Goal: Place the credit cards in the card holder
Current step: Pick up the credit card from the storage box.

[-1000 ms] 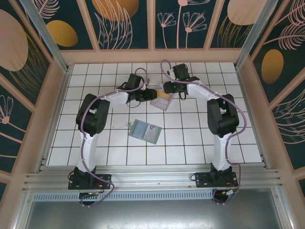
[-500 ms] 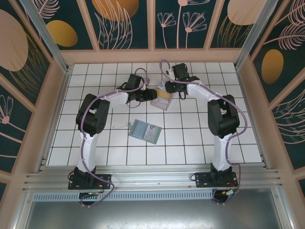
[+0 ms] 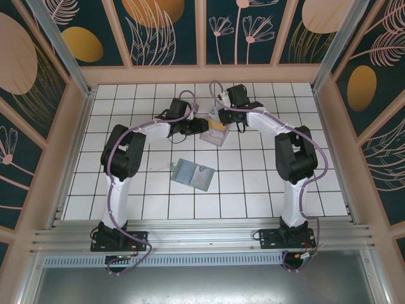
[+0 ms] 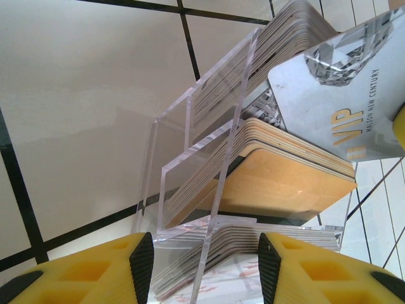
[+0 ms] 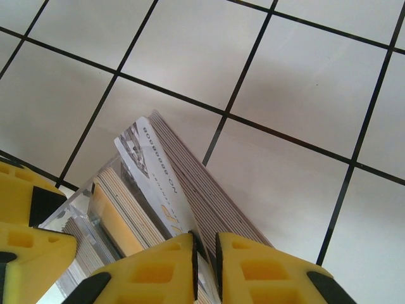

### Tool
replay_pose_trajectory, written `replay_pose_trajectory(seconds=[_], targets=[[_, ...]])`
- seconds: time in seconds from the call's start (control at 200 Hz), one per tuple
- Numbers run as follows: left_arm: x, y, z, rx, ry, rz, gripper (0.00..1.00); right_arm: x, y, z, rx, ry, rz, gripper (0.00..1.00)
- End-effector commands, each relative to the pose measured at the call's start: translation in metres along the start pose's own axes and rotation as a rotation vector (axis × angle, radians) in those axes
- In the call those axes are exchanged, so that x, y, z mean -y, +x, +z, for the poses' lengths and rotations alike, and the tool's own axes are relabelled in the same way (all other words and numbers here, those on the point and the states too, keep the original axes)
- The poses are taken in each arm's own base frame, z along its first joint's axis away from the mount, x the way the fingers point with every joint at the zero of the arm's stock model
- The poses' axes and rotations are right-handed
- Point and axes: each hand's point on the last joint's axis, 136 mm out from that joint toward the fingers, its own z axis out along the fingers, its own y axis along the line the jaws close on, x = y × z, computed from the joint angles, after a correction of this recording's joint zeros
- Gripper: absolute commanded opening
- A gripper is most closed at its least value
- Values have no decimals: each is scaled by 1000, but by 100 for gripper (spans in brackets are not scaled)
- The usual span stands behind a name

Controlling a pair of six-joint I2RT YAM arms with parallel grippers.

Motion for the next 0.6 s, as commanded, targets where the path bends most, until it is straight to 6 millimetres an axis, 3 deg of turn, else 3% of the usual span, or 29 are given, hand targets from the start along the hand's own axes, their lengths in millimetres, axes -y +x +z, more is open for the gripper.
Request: replay_pose_trajectory(seconds=[0.0, 0.596], targets=[[-9, 15, -3, -42, -30, -31, 49, -5, -16, -21, 50, -6, -20, 15], [-6, 15, -6, -34, -20, -36, 49, 5, -12, -33, 72, -49, 30, 12]])
